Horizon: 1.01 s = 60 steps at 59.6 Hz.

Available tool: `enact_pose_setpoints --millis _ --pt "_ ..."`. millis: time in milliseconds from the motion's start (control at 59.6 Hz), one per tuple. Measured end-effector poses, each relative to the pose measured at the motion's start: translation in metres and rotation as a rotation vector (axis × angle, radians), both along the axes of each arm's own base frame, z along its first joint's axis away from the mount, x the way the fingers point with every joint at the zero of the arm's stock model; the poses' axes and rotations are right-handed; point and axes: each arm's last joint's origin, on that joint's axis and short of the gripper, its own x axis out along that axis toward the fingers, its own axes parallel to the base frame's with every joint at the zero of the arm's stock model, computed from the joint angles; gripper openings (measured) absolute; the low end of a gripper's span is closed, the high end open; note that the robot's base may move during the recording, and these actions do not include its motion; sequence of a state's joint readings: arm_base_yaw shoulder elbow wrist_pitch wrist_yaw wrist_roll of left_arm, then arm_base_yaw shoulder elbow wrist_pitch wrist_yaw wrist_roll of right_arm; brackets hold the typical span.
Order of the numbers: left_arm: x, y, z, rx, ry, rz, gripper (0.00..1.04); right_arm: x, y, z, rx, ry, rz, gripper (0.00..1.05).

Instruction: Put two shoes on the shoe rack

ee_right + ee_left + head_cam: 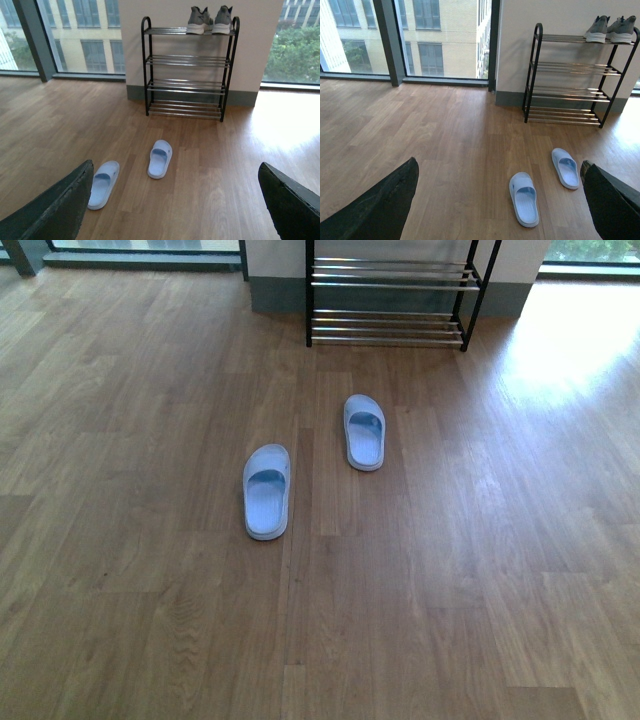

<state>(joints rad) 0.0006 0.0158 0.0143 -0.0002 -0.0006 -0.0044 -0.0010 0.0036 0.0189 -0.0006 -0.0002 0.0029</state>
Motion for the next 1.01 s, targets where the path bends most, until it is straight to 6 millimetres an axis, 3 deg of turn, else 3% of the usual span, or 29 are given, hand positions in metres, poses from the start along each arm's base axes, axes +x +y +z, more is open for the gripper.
enact_pose_setpoints --millis 1007 --pt "0.0000 0.0000 0.0000 0.000 0.000 0.000 0.95 0.0000 0.0000 0.0000 0.000 0.000 0.000 0.95"
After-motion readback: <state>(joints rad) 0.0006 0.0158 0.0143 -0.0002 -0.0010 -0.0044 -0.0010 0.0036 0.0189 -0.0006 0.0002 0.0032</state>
